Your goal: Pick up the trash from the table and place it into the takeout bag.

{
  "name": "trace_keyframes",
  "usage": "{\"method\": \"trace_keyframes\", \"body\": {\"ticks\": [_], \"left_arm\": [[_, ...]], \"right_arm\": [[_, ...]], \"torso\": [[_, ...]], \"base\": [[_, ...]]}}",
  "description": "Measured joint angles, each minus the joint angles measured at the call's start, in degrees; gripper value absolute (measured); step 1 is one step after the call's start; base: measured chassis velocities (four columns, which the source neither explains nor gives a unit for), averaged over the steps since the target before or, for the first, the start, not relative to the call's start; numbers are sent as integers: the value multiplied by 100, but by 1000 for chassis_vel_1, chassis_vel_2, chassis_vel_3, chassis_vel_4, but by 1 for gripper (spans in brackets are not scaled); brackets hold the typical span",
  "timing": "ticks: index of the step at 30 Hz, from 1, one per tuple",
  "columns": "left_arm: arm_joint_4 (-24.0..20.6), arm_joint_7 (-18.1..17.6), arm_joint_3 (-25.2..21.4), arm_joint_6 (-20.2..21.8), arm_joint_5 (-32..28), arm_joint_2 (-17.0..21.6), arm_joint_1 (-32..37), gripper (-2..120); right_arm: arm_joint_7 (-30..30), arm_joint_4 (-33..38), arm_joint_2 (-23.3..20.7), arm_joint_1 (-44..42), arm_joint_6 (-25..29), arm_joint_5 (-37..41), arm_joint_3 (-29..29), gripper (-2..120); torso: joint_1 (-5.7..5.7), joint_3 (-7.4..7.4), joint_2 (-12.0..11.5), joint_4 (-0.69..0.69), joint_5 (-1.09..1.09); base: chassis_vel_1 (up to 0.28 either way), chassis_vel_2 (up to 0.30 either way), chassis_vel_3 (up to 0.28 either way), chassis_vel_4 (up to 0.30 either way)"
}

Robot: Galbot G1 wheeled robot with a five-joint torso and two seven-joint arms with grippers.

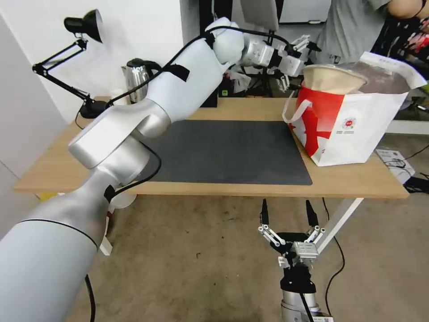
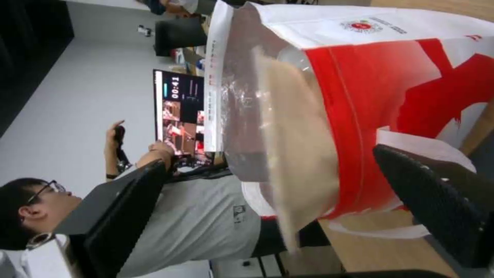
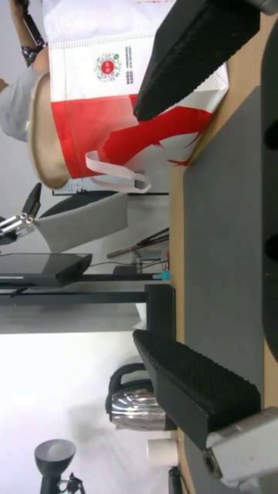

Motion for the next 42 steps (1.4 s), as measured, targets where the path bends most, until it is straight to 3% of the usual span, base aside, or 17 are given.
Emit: {"method": "trace_keyframes", "body": {"ticks": [11,20,29,36,39,42], "left_arm": [[-38,5,-73,-5,-40,45,-3,100],[-316,9,-121,-10,-332,550,-161,100],[-363,-19,-549,-27,-608,963,-420,100],[-755,-358,-690,133,-1126,1690,-511,100],[-1237,-504,-580,340,-1487,2137,-358,100],[-1481,-588,-598,470,-1637,2342,-200,100]], "right_arm": [[0,0,1,0,0,0,0,100],[0,0,0,0,0,0,0,100],[0,0,0,0,0,0,0,100],[0,0,0,-1,0,0,0,100],[0,0,0,0,0,0,0,100],[0,0,0,0,0,0,0,100]], "torso": [[0,0,0,-1,0],[0,0,0,1,-1],[0,0,-1,-2,0],[0,0,-1,2,-3],[0,0,-1,1,-3],[0,-1,-1,1,-1]], "base": [[0,0,0,0],[0,0,0,0],[0,0,0,0],[0,0,0,0],[0,0,0,0],[0,0,0,0]]}}
